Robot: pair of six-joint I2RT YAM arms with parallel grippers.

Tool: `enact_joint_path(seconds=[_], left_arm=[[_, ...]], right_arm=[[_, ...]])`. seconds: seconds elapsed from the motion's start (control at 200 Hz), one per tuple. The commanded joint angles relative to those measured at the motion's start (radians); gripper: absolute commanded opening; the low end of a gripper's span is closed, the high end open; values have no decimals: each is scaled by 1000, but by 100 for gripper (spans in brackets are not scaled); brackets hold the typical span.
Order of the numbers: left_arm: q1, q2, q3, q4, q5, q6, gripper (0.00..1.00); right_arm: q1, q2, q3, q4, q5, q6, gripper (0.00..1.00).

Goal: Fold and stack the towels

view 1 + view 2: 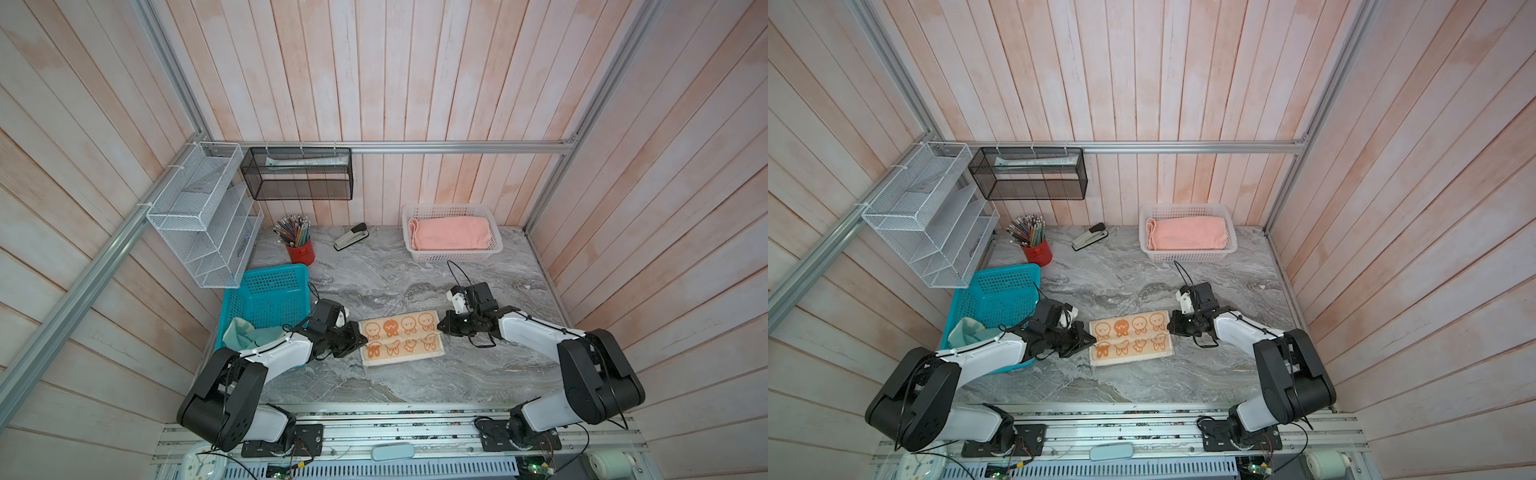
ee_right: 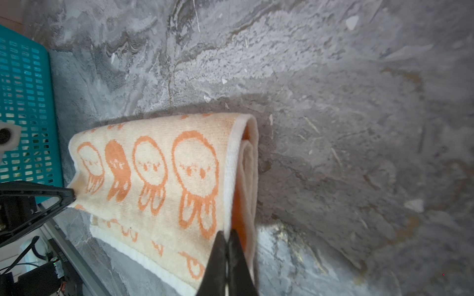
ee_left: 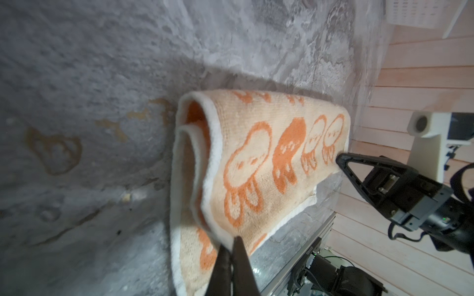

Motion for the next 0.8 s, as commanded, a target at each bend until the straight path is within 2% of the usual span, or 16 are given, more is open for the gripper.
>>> enact_joint_path(seconds=[0.0, 0.24, 0.355, 0.45, 0.475, 0.51, 0.555, 0.595, 0.665, 0.795], left_arm=[[-1, -38, 35, -67, -28, 32, 0], [-4, -160, 43, -194, -42, 47, 0], [-10, -224, 1, -233, -42, 35, 0], [-20, -257, -72, -199, -18, 8, 0], [-23, -259, -90, -189, -9, 1, 5], [-23, -257, -113, -188, -6, -6, 18], [-23, -257, -132, -196, -14, -9, 32], [-22, -260, -141, -213, -28, -8, 39], [-22, -277, -129, -241, -52, -2, 41], [-23, -311, -51, -286, -129, 24, 41]], right_arm=[[5, -54, 37, -60, -6, -18, 0], [8, -176, 23, -162, -24, -6, 0], [17, -217, -34, -186, -24, 8, 0], [16, -216, -110, -158, -32, 25, 0], [17, -211, -126, -149, -39, 28, 0], [17, -199, -141, -139, -55, 33, 0], [22, -189, -153, -134, -64, 38, 14], [28, -188, -155, -134, -63, 42, 26], [28, -198, -147, -146, -57, 49, 41], [28, -216, -109, -184, -31, 46, 52]])
